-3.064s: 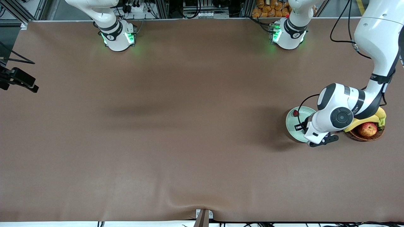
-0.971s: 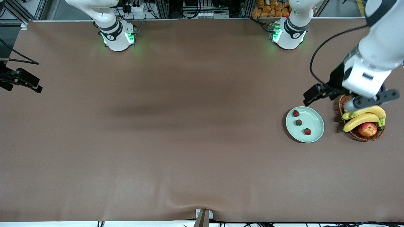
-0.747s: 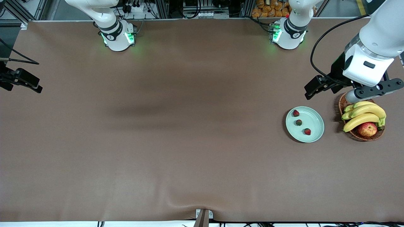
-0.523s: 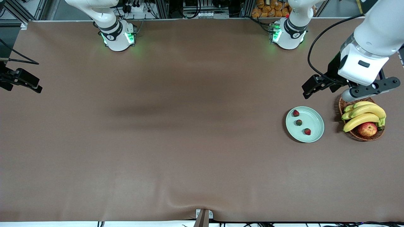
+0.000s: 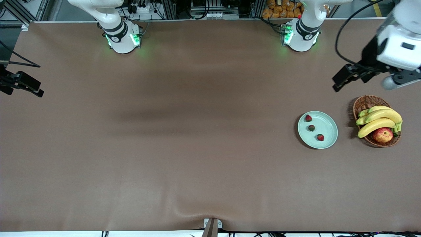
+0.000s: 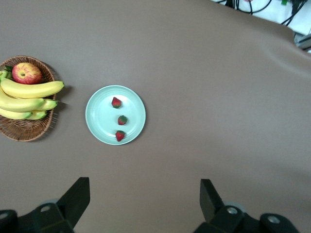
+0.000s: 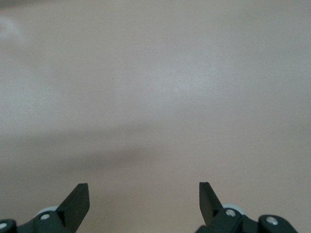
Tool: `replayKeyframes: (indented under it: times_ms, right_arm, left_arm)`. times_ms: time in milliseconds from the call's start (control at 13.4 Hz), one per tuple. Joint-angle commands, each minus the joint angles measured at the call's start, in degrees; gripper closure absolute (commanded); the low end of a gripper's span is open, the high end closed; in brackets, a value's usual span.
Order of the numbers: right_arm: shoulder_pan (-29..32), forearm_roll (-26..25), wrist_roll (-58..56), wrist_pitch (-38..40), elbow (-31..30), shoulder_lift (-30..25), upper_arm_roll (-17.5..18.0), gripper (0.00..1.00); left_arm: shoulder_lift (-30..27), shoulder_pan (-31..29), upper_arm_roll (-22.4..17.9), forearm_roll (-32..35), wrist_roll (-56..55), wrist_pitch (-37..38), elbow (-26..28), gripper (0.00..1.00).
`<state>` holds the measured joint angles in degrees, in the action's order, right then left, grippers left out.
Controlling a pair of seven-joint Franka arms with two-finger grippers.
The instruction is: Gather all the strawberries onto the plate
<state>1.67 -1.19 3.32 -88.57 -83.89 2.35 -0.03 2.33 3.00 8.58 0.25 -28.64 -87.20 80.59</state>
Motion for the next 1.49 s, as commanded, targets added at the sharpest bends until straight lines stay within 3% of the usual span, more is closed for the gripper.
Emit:
replayKeyframes:
  times_ms: [0,299,1420]
  right_arm:
    - [0.35,-0.66,-0.51,0.24,0.21,0.02,0.2,0.0]
    - [0.35,-0.66,-0.51,0.15,0.3,0.02,0.2,0.0]
    - [0.35,-0.66,-0.51,0.15,0.3,0.02,0.29,0.0]
  left_arm:
    - [-3.81,0.86,-5.31,-2.62,8.65,0.19,4.65,0.0]
    - [-4.7,2.0,-8.84,-2.01,24.57,-0.96,6.87,0.0]
    - [-3.74,2.09,-9.63,-1.65,24.51,-0.96,5.46,0.0]
